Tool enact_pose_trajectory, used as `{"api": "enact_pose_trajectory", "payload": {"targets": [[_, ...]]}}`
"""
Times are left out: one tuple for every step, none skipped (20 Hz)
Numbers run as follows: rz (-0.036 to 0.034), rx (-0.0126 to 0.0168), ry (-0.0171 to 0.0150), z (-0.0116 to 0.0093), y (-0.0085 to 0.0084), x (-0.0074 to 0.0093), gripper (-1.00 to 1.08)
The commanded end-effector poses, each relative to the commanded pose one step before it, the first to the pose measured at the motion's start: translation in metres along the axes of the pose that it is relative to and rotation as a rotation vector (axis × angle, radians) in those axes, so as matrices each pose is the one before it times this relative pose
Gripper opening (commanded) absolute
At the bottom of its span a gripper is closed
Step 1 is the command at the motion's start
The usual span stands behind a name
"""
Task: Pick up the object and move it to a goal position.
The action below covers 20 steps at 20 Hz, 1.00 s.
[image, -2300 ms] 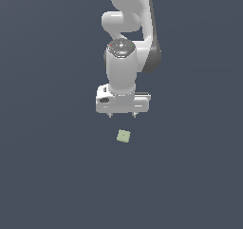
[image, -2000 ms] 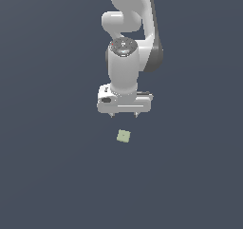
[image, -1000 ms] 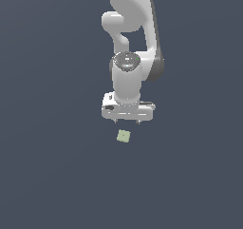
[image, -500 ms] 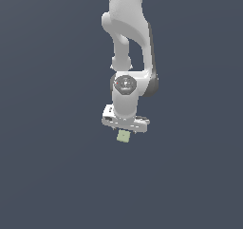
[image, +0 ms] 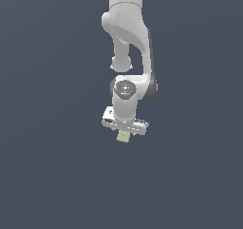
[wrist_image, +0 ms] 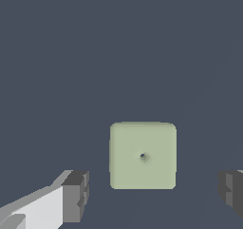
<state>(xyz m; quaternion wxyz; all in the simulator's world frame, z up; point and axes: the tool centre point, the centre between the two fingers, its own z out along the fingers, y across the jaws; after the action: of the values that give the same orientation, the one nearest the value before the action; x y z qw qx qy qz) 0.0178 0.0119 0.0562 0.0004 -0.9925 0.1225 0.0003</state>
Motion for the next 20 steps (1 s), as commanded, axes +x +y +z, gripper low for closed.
{"api": "enact_pose_trajectory", "payload": {"targets": [[0.00045, -0.00019, -0.00027, 0.00416, 0.00018, -0.00018, 1.00], [0.00000, 0.00000, 0.00000, 0.00310, -0.00010, -0.00010, 1.00], [0.00047, -0.00007, 0.00013, 0.00371, 0.00016, -0.00006, 1.00], [0.00000, 0.00000, 0.00000, 0.00444, -0.00013, -0.00016, 1.00], [0.00066, -0.00009, 0.00018, 0.00499, 0.00025, -0.00010, 1.00], [0.00047, -0.00007, 0.00013, 0.00564, 0.00011, -0.00016, 1.00], [0.00047, -0.00007, 0.00013, 0.00552, 0.00011, -0.00014, 1.00], [0.00000, 0.00000, 0.00000, 0.00483, -0.00016, -0.00014, 1.00], [0.00047, -0.00007, 0.00013, 0.00401, 0.00013, 0.00001, 1.00], [0.00000, 0.00000, 0.00000, 0.00334, -0.00014, 0.00003, 1.00], [0.00046, -0.00007, 0.00014, 0.00253, 0.00014, 0.00021, 1.00], [0.00000, 0.00000, 0.00000, 0.00187, -0.00013, 0.00023, 1.00], [0.00000, 0.00000, 0.00000, 0.00119, -0.00012, 0.00030, 1.00], [0.00000, 0.00000, 0.00000, 0.00058, -0.00010, 0.00029, 1.00], [0.00000, 0.00000, 0.00000, 0.00015, -0.00004, 0.00013, 1.00], [0.00000, 0.00000, 0.00000, 0.00000, 0.00000, 0.00000, -1.00], [0.00000, 0.00000, 0.00000, 0.00000, 0.00000, 0.00000, -1.00], [0.00000, 0.00000, 0.00000, 0.00000, 0.00000, 0.00000, -1.00], [0.00000, 0.00000, 0.00000, 0.00000, 0.00000, 0.00000, -1.00], [0.00000, 0.00000, 0.00000, 0.00000, 0.00000, 0.00000, -1.00]]}}
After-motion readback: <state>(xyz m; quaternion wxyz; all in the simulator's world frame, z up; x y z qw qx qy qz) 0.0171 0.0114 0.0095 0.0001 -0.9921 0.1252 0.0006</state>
